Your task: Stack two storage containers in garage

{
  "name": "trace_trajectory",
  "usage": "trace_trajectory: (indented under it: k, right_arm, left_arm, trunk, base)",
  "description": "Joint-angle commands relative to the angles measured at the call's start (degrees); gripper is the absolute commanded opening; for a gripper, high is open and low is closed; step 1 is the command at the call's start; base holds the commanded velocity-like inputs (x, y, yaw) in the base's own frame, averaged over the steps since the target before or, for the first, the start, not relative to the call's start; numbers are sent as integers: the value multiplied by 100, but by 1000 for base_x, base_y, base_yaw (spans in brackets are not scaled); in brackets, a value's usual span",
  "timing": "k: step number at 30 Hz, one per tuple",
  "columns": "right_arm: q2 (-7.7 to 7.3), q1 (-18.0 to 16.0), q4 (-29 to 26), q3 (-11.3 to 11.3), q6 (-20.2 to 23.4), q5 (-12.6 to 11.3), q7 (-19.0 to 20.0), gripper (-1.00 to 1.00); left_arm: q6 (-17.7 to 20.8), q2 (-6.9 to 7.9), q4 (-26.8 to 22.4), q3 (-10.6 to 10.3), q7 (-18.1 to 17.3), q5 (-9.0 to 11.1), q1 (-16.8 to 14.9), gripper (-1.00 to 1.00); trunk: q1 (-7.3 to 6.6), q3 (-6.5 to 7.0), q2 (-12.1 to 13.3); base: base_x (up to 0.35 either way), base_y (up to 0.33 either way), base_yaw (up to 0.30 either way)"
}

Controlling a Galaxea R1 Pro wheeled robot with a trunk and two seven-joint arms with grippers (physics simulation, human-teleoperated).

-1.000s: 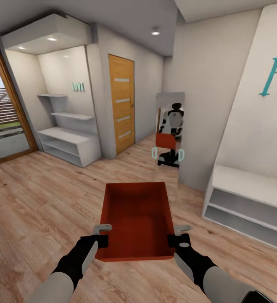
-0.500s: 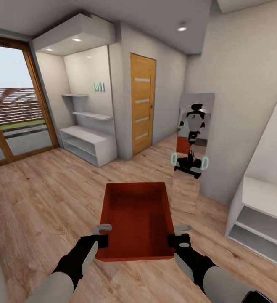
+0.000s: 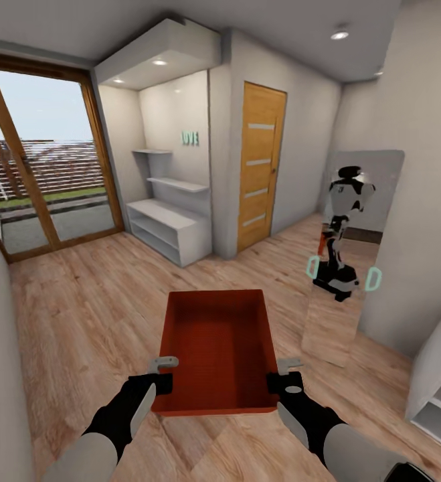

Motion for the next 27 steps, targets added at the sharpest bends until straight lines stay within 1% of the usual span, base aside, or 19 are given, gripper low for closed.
trace_trajectory:
  k: [1,14,17,27]
  right_arm:
    - [105,-1,-21,-13,26,-57,-47,-100]
    - [101,-3,-21,-13,31,-57,-47,-100]
    - [100,-2,-21,-13,29,-57,-47,-100]
    - [100,-1,-21,-13,31,-57,-47,-100]
  left_arm:
    - [47,-3,-26,156,153,-166,-6,-100]
    - [46,-3,-26,155,153,-166,-9,-100]
    - [45,-3,-26,155,153,-166,-7,-100]
    - [43,-3,-26,153,153,-166,-9,-100]
  trunk:
    - [5,-9,-8]
    - [5,-9,-8]
    - [5,-9,-8]
    - [5,-9,-8]
  base:
    - [323,0,268]
    - [323,0,267]
    - [322,0,100]
    - [323,0,6]
